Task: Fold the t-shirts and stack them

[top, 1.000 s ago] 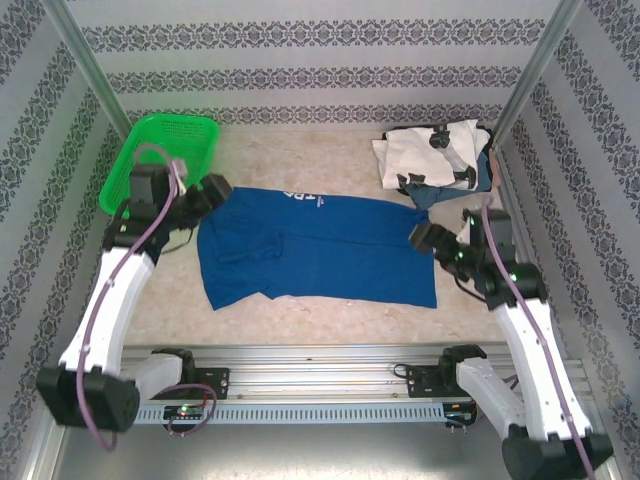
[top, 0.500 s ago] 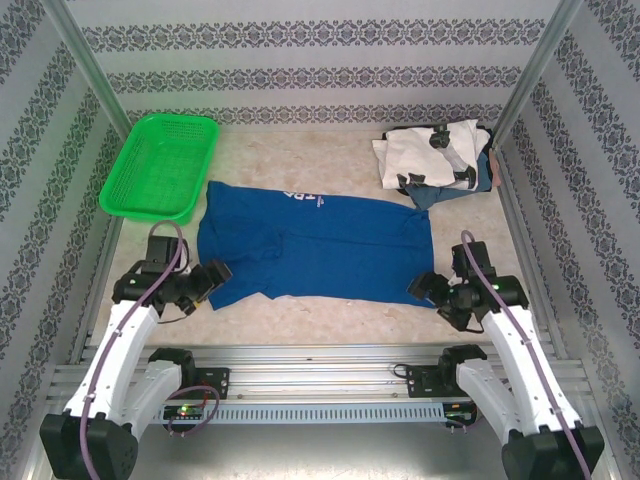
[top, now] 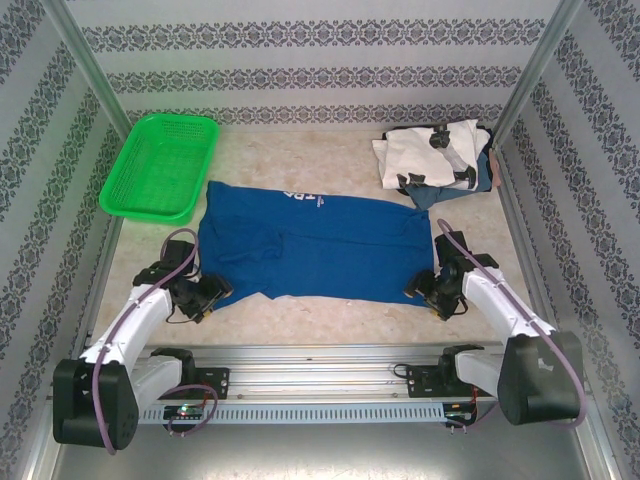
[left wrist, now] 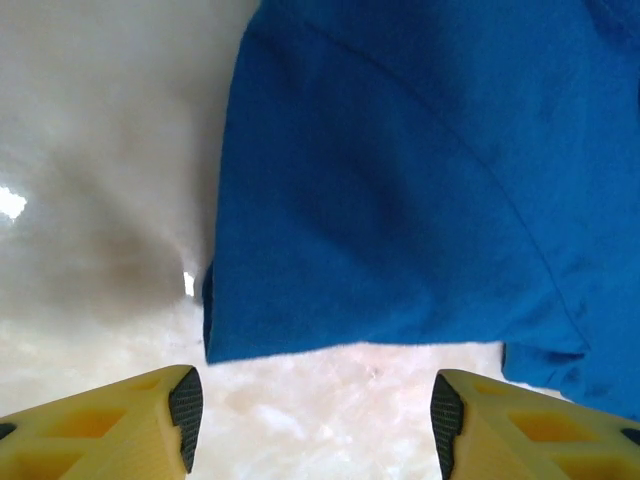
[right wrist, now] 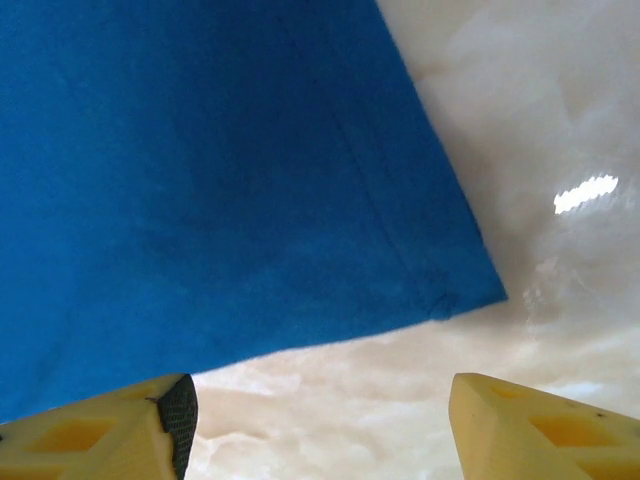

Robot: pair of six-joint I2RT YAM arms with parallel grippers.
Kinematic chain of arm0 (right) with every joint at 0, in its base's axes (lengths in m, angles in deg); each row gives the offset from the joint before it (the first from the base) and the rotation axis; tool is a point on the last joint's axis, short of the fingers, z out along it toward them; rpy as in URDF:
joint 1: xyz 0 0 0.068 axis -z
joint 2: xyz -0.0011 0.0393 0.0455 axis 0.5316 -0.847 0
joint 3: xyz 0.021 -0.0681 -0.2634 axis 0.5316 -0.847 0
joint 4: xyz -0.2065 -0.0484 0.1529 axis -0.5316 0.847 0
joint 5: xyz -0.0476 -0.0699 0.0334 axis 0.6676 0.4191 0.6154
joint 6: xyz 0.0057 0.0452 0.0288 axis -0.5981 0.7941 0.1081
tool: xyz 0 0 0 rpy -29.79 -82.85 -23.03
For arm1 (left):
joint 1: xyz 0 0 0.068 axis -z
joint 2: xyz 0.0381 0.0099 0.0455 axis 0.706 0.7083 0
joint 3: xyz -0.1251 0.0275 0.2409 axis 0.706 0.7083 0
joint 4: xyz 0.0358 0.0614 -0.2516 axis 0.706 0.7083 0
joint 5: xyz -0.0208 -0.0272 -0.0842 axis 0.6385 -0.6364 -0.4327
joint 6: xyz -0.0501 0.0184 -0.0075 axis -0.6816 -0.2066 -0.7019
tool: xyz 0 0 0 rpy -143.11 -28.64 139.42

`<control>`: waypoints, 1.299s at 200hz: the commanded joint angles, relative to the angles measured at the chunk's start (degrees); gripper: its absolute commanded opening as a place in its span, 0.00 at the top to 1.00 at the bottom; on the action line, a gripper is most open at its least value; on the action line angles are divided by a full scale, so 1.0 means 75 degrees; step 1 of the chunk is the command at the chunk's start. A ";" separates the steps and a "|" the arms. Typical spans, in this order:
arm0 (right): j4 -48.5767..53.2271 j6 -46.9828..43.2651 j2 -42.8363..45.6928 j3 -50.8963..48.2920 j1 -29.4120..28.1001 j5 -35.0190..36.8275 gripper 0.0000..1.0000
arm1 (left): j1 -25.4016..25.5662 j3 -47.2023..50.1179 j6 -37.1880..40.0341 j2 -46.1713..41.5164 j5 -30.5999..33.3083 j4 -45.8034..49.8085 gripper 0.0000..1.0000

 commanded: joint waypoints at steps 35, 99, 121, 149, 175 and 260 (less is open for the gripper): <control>-0.0234 -0.0204 -0.0276 0.0063 0.0215 0.0513 0.33 | -0.0047 0.0276 -0.0360 0.0932 0.0130 -0.1478 0.42; -0.0863 -0.0251 -0.1508 0.0364 0.0254 0.0676 0.57 | -0.0047 0.0228 -0.0232 0.1887 0.0134 -0.2185 0.75; -0.0929 -0.0251 -0.1562 0.0449 0.0267 0.0693 0.83 | -0.0047 0.0049 -0.0032 0.1597 0.0029 -0.1783 0.94; -0.0675 -0.0384 -0.1197 0.0533 0.0267 0.0869 0.98 | -0.0047 -0.0204 0.0207 0.0637 0.0237 -0.0841 1.00; -0.0340 -0.0477 -0.0928 0.0595 0.0273 0.0802 1.00 | -0.0047 -0.0444 0.0255 0.0246 0.0260 -0.0441 1.00; 0.0386 -0.0726 -0.0680 0.1916 0.0422 0.0447 1.00 | -0.0059 -0.2164 0.0504 0.0808 0.0052 -0.0331 1.00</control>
